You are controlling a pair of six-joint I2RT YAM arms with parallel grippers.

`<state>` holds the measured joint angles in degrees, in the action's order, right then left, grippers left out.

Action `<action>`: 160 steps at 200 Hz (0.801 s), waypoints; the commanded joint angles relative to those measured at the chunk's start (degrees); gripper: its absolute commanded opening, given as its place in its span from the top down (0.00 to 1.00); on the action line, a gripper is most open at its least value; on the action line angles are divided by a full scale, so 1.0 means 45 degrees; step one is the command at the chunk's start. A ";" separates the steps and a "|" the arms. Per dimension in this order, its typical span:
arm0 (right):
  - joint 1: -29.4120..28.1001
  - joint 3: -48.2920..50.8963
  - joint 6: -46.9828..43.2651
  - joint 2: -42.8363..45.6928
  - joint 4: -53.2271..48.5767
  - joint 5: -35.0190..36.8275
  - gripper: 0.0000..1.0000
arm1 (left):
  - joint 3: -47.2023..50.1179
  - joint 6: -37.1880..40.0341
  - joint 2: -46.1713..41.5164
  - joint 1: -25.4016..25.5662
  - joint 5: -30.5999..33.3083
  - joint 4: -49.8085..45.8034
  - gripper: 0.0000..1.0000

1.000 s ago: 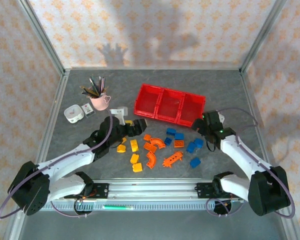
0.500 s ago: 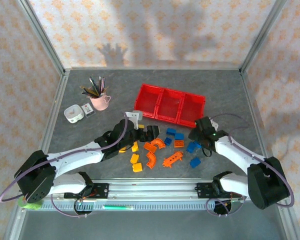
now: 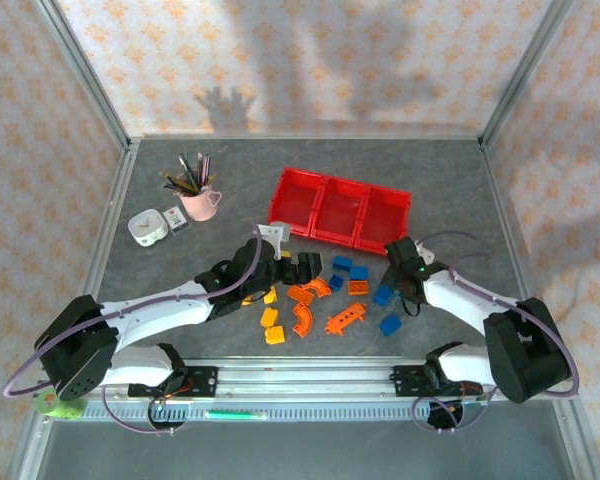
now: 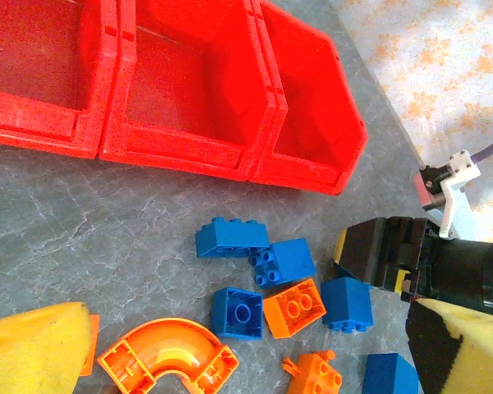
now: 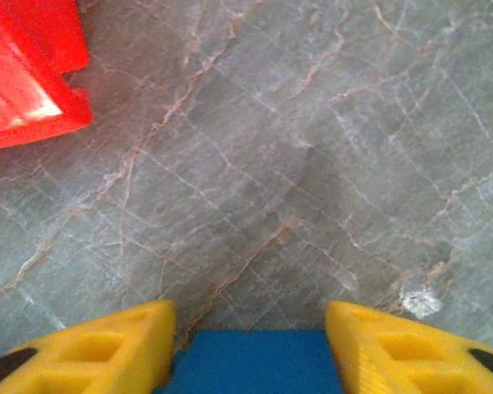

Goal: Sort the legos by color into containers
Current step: Pick up the lego from the bottom-right of the table.

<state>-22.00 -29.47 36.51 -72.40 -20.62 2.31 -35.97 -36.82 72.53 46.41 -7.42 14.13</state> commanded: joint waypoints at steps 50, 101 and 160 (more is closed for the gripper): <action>-0.0053 -0.0276 -0.0250 0.0757 0.0157 0.0390 0.74 | -0.0653 0.0331 -0.0049 0.0077 0.0256 -0.0289 0.01; -0.0417 -0.1954 -0.0799 0.0975 -0.1061 0.0838 0.80 | -0.0669 0.0379 -0.0799 0.0081 0.1075 -0.0932 0.01; -0.2614 -0.5677 -0.1108 -0.1094 -0.1157 0.1262 0.81 | -0.0799 0.0243 -0.1749 -0.0285 0.2320 -0.2309 0.01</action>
<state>-30.24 -48.60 33.08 -72.12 -25.26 5.08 -37.56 -35.99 66.70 46.35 -1.08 8.25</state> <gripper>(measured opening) 0.394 0.992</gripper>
